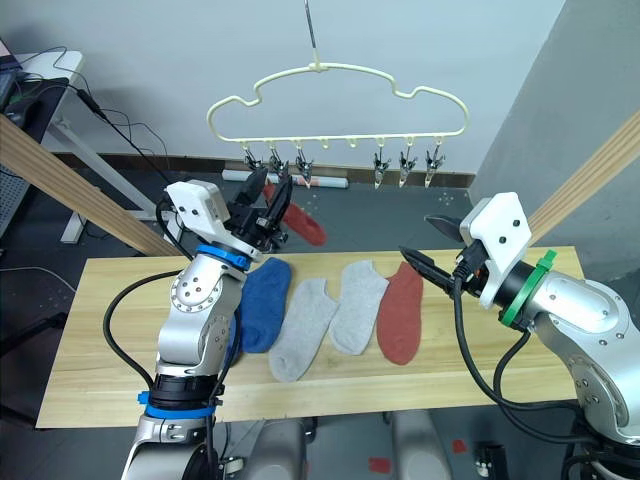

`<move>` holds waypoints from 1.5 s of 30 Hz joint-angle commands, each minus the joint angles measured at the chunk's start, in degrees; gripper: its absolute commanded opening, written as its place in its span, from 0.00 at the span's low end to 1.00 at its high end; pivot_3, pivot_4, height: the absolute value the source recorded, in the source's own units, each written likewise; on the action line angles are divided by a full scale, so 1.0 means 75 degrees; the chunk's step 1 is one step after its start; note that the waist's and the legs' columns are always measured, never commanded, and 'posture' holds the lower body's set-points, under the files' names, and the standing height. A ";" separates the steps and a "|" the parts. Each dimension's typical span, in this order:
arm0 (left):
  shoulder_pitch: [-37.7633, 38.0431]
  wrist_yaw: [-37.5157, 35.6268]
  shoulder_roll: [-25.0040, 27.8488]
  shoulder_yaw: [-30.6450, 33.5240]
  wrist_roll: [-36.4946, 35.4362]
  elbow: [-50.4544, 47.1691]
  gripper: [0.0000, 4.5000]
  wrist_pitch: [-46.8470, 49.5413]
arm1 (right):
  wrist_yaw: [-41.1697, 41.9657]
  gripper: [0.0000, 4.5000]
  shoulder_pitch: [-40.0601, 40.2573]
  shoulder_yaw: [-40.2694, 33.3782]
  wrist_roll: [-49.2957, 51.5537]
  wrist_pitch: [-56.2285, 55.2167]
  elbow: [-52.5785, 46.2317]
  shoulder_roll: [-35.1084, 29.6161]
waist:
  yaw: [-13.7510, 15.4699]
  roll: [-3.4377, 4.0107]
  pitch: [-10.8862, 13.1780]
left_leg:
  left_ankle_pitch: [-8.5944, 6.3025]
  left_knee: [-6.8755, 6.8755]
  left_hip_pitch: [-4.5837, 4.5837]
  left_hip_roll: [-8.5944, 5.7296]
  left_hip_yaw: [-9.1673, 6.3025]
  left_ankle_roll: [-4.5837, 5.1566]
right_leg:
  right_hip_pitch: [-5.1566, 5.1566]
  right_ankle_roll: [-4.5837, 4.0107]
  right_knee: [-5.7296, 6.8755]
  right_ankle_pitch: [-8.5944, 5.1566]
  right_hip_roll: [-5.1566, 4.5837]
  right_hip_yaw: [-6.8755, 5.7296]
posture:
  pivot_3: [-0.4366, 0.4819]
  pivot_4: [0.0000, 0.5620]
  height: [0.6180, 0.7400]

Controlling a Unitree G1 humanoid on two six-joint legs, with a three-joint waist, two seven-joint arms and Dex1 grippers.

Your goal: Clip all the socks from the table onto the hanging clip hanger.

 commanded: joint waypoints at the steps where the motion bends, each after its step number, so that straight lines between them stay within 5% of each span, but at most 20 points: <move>1: -0.0091 0.0053 -0.0050 0.0025 0.0046 -0.0116 0.44 -0.0197 | -0.0052 0.66 0.0044 -0.0203 0.0122 -0.0151 -0.0289 -0.0126 | -0.0001 0.0000 0.0000 | 0.0000 0.0000 0.0000 0.0000 0.0000 0.0000 | 0.0000 0.0000 0.0000 0.0000 0.0000 0.0000 | 0.35 0.67 1.00; 32: -0.0728 0.0459 -0.0282 0.0047 0.0145 0.0158 0.44 -0.0251 | -0.0015 0.66 -0.0103 -0.0213 0.0748 -0.0452 -0.0068 -0.0140 | -0.0041 0.0000 0.0000 | 0.0000 0.0000 0.0000 -0.0001 0.0001 0.0000 | 0.0001 0.0003 -0.0002 -0.0001 0.0000 0.0001 | 0.35 0.67 1.00; 39: -0.0755 0.0413 -0.0291 0.0056 0.0122 0.0140 0.09 -0.0243 | -0.0018 0.66 -0.0059 -0.0170 0.0736 -0.0503 -0.0064 -0.0127 | -0.0042 -0.0001 0.0000 | 0.0000 0.0000 0.0000 -0.0001 0.0001 0.0000 | 0.0001 0.0003 -0.0003 -0.0001 0.0000 0.0001 | 0.35 0.67 1.00; 45: -0.0746 0.0372 -0.0241 0.0056 0.0141 0.0102 0.00 -0.0233 | -0.0018 0.66 0.0123 -0.0073 0.0664 -0.0590 -0.0140 -0.0118 | -0.0043 0.0000 0.0000 | 0.0000 -0.0001 -0.0001 0.0000 0.0001 0.0000 | 0.0001 0.0003 -0.0005 -0.0001 0.0000 0.0000 | 0.36 0.67 1.00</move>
